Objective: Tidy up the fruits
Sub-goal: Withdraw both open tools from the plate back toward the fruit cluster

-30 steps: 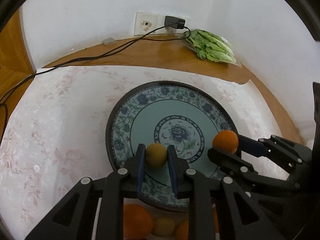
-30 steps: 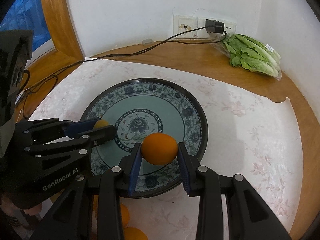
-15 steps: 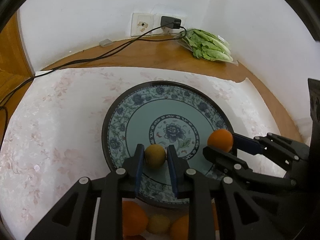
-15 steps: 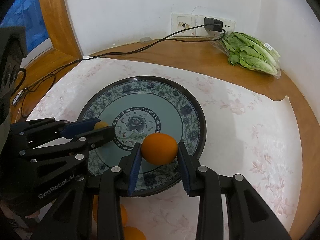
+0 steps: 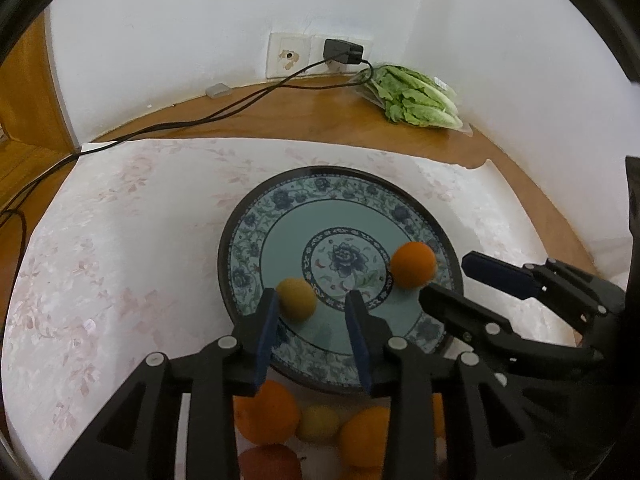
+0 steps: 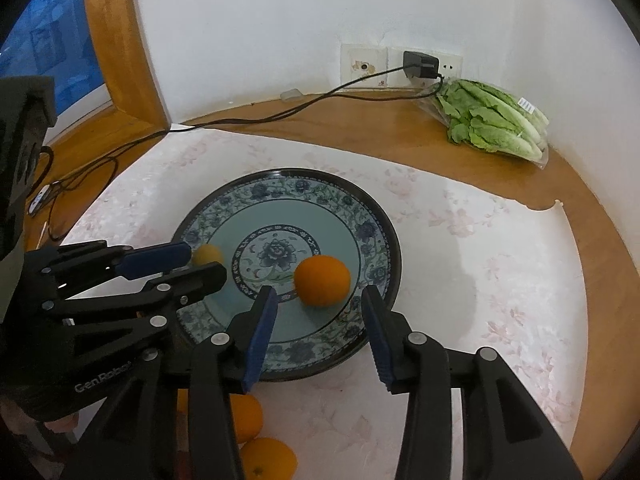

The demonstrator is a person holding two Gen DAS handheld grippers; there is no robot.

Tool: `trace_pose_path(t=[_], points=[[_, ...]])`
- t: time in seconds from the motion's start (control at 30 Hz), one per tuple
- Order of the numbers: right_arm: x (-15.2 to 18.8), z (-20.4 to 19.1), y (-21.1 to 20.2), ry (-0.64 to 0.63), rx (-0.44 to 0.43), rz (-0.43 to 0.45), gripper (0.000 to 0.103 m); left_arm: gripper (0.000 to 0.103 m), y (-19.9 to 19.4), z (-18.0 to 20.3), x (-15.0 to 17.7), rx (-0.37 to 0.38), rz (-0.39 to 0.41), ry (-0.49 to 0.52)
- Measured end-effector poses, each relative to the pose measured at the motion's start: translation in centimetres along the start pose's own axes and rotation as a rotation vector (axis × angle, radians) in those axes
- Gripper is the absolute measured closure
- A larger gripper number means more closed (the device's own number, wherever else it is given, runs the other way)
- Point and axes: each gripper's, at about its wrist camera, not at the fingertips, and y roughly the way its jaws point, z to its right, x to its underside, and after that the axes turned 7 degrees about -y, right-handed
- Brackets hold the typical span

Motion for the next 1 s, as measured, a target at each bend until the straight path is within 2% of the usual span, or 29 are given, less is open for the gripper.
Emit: trace_pose_path(t=[1.0], points=[[3.0,-2.2,-6.5,-0.005,-0.051,-0.001,0.058,0.064,-6.1,0.0,2.8,0.027,-0.015,-0.020]])
